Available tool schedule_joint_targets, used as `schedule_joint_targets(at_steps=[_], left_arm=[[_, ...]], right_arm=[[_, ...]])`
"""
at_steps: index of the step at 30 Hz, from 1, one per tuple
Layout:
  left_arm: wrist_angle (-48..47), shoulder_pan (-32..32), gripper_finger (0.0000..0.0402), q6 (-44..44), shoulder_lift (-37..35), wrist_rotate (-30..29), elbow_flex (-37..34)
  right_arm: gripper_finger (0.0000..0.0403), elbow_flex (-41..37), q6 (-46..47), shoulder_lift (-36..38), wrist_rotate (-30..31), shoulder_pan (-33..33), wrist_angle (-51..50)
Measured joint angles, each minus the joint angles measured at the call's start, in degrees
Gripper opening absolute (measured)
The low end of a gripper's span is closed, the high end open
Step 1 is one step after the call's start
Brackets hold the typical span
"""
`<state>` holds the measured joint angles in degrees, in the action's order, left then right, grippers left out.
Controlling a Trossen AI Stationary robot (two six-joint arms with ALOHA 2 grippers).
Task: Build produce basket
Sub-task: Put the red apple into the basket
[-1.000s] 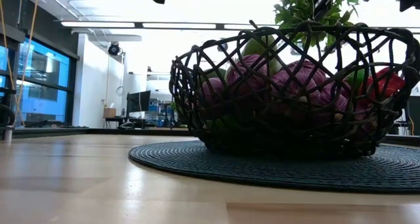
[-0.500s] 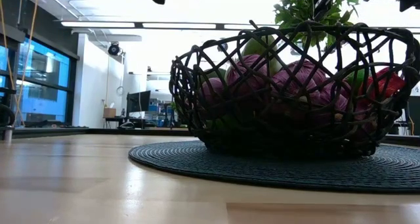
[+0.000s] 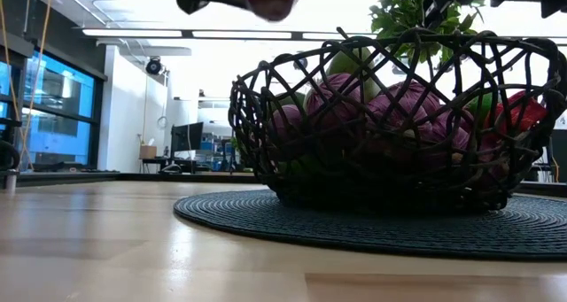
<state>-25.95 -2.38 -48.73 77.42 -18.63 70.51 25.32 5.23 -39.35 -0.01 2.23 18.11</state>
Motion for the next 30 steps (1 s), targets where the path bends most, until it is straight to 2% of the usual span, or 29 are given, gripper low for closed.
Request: schedule_joint_targets(at_steps=[7,11,15,20,26,30], left_arm=[[-3.7,-1.9,0.0349,-11.6,8.4,1.8,0.3],[-4.6,-1.7,0.0349,-15.6,12.2,5.5,0.3],[-4.8,-2.0,0.0349,-15.6,14.0,8.7,0.3],[-6.7,-2.3,0.0349,-15.4,14.8,8.2,0.2],[-5.0,-1.7,0.0349,-10.7,16.7,7.4,0.3],[-3.7,-1.4,0.0349,-9.6,17.7,9.4,0.2]], right_arm=[[0.0000,0.0,-0.3,0.0,0.0,0.0,-0.3],[0.0000,0.0,-0.3,0.0,0.0,0.0,-0.9],[0.0000,0.0,-0.7,0.0,0.0,0.0,-1.7],[0.0000,0.0,-1.4,0.0,0.0,0.0,-2.3],[0.0000,0.0,-1.3,0.0,0.0,0.0,-2.4],[0.0000,0.0,-1.2,0.0,0.0,0.0,-2.4]])
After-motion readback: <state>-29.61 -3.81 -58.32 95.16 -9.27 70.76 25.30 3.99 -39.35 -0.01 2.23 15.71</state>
